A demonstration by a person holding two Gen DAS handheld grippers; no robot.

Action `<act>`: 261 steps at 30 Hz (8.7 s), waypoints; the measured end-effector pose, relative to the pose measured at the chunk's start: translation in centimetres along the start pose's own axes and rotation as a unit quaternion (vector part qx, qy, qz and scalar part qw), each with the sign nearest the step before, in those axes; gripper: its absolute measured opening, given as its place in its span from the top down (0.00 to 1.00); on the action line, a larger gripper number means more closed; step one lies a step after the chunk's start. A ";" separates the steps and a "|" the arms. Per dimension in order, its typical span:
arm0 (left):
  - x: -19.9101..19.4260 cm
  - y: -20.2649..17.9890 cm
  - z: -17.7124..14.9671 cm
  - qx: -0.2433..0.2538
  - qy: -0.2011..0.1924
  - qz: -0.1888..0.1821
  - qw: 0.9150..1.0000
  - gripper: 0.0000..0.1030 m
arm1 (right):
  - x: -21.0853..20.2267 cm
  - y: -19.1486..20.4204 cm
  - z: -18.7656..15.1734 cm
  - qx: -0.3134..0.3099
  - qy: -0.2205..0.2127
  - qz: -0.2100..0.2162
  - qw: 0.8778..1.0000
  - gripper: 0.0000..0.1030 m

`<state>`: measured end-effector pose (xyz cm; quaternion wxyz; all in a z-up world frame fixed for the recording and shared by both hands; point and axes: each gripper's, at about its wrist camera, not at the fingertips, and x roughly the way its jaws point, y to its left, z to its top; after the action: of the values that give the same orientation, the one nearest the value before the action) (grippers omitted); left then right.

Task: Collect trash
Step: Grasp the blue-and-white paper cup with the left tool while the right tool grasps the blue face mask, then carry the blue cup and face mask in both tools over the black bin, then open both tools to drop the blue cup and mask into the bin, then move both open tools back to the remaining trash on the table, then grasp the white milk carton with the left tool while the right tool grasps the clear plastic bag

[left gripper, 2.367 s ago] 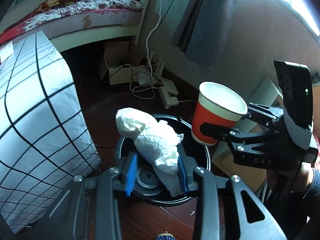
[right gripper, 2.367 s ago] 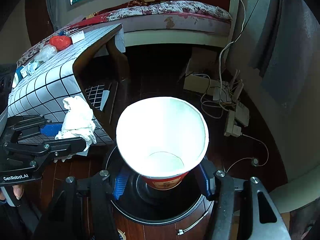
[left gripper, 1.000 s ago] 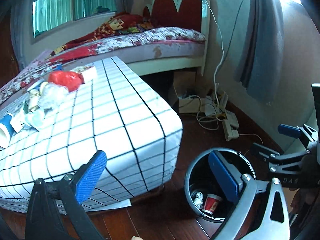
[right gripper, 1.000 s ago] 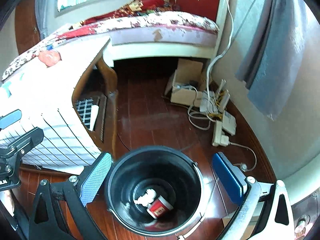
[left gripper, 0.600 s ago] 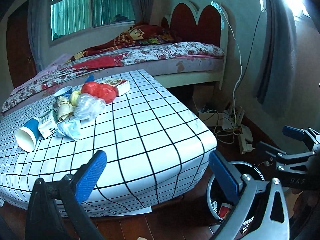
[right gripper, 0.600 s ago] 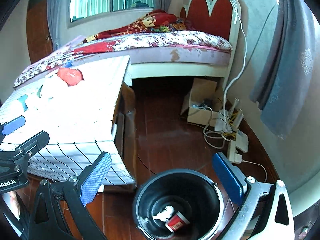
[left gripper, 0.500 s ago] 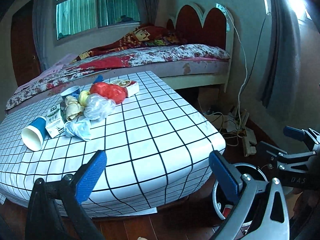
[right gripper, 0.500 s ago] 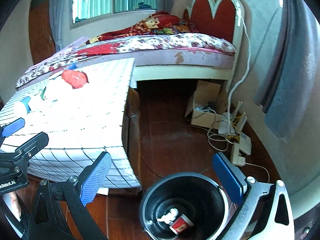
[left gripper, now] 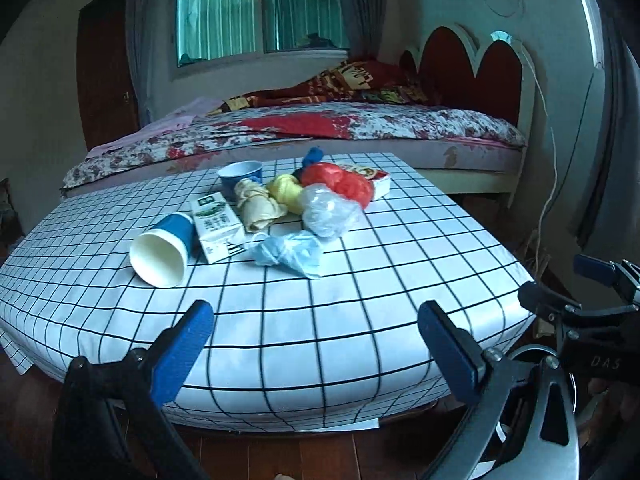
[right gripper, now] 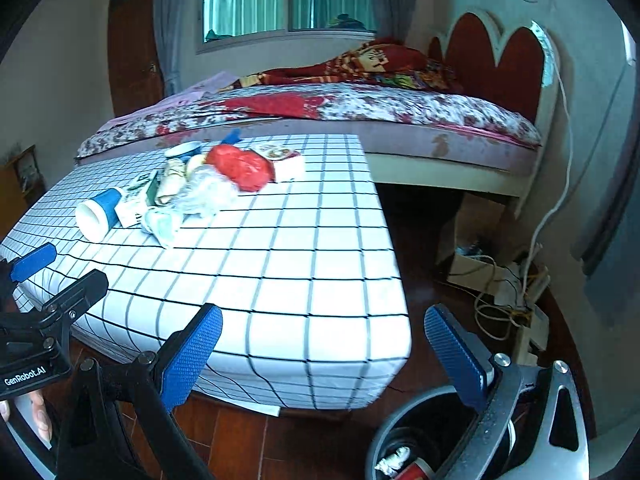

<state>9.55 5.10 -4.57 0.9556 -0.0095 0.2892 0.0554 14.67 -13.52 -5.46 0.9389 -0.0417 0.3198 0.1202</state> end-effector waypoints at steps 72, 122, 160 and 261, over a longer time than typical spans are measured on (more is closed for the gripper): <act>1.2 5.0 1.0 -0.028 -0.023 -0.068 0.997 0.54 | 3.5 2.9 2.5 -0.051 0.002 0.085 0.995 0.58; 0.0 -22.7 -6.6 0.172 0.108 -0.321 0.925 0.51 | -3.0 -20.9 -13.8 0.059 0.123 -0.045 0.990 0.56; 3.1 -21.6 -7.3 0.160 0.092 -0.193 0.964 0.01 | -0.5 -21.6 -15.8 0.046 0.179 -0.092 0.979 0.01; 13.5 11.9 3.7 -0.061 0.074 0.002 0.995 0.42 | 18.7 10.5 9.8 -0.082 0.097 0.181 0.975 0.65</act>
<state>21.39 18.44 -8.78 0.9291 -0.0713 0.3554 0.0737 32.17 1.84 -9.19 0.8594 -0.0718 0.4009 0.3091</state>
